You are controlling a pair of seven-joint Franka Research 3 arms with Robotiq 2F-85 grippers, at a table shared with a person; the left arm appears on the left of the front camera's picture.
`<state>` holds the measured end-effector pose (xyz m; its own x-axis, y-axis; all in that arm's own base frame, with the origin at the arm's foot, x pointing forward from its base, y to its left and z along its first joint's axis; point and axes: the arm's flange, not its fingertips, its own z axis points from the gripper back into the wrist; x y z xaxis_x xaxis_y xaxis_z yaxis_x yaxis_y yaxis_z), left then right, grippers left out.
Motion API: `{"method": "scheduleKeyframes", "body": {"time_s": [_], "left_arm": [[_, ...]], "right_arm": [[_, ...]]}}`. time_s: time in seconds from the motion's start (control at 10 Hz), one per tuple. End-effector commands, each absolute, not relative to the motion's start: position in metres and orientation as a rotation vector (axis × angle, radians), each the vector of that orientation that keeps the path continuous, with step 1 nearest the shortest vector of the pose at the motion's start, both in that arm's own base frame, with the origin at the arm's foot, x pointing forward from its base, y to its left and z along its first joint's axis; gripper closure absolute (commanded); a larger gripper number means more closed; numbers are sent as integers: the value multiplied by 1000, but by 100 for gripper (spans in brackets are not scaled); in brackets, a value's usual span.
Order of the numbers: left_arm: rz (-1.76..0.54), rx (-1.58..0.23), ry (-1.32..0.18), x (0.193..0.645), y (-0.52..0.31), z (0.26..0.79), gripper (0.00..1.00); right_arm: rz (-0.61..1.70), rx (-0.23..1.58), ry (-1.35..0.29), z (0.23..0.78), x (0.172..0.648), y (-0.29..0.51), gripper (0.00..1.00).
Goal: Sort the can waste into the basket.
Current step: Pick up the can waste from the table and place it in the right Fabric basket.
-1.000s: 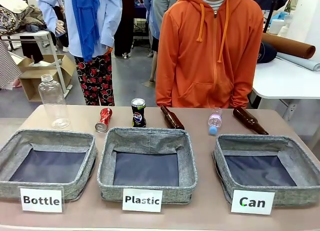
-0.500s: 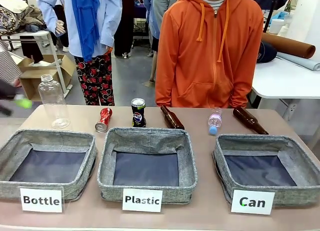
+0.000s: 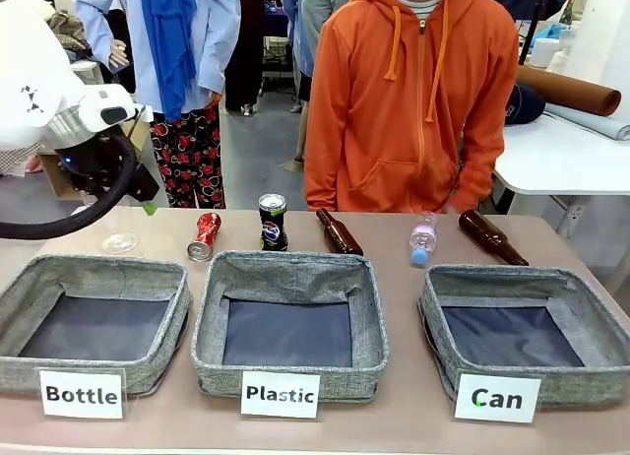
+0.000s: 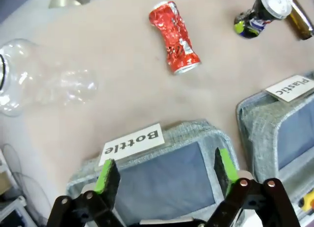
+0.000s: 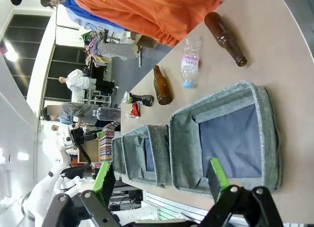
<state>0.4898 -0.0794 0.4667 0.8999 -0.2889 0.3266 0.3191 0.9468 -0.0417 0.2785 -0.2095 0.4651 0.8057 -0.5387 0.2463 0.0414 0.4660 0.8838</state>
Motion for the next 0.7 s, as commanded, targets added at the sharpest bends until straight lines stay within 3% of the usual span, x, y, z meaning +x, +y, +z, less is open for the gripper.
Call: {"method": "scheduleKeyframes", "body": {"time_s": [0.0,0.3,0.6], "left_arm": [[-328,-160,-282,475,-72,473,0],[-312,-124,-293,483,-78,469,0],[67,-308,-323,530,-111,445,0]], "right_arm": [[-355,1049,-579,466,281,-211,0],[-355,1049,-579,466,281,-211,0],[-355,1049,-579,466,281,-211,0]]}}
